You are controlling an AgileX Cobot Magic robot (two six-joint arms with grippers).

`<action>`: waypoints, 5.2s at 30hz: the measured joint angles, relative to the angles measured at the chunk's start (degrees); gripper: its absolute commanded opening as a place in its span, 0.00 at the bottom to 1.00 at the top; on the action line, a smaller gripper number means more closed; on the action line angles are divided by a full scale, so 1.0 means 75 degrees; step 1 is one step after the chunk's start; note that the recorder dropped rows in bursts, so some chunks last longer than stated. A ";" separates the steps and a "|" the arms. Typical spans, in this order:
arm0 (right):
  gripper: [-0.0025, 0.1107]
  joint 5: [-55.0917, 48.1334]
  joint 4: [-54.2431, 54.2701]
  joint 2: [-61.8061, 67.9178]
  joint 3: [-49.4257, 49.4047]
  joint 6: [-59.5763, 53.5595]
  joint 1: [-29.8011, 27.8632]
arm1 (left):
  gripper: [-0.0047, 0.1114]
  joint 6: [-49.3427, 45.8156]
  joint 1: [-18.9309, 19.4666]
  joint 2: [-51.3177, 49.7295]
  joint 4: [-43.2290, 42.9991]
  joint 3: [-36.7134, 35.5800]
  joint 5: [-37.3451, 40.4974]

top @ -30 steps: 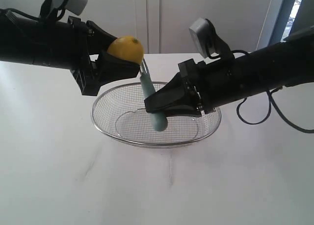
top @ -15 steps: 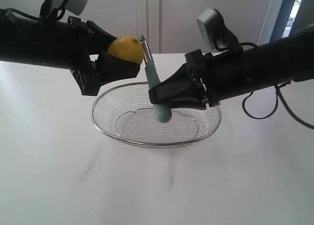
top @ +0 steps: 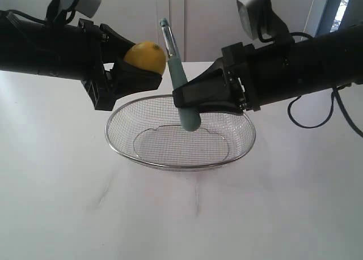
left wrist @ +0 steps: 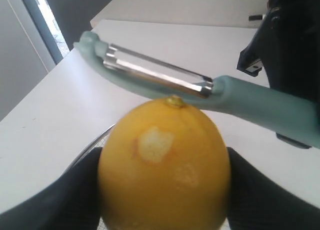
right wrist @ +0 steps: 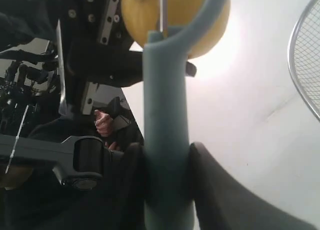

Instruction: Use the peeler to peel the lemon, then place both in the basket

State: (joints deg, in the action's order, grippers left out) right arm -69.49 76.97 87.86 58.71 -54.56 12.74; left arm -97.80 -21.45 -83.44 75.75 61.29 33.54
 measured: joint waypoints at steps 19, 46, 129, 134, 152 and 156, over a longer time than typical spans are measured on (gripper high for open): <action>0.02 0.1059 -0.0797 0.0188 -0.0118 0.0556 0.0000 | 0.04 0.0000 0.0000 0.0000 0.0000 0.0000 0.0000; 0.02 0.0905 -0.0681 0.0426 -0.0278 0.0570 0.0582 | 0.04 0.0000 0.0000 0.0000 0.0000 0.0000 0.0000; 0.02 0.3424 -0.6426 -0.0102 0.1364 0.3182 0.0155 | 0.04 0.0000 0.0000 0.0000 -0.0043 0.0000 -0.0014; 0.02 0.3372 -0.7014 0.0169 0.1743 0.3643 0.0155 | 0.04 0.0000 0.0000 0.0000 -0.0043 0.0000 -0.0014; 0.02 0.2667 -0.7608 0.2097 0.3112 0.3727 0.0466 | 0.04 0.0000 0.0000 0.0000 -0.0043 0.0000 -0.0014; 0.02 0.2563 -0.7938 0.2445 0.3279 0.3727 0.0707 | 0.04 0.0000 0.0000 0.0000 -0.0043 0.0000 -0.0014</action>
State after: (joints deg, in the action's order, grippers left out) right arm -50.27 17.44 106.20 83.31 -26.61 18.05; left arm -97.80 -21.45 -83.44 75.42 61.29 33.44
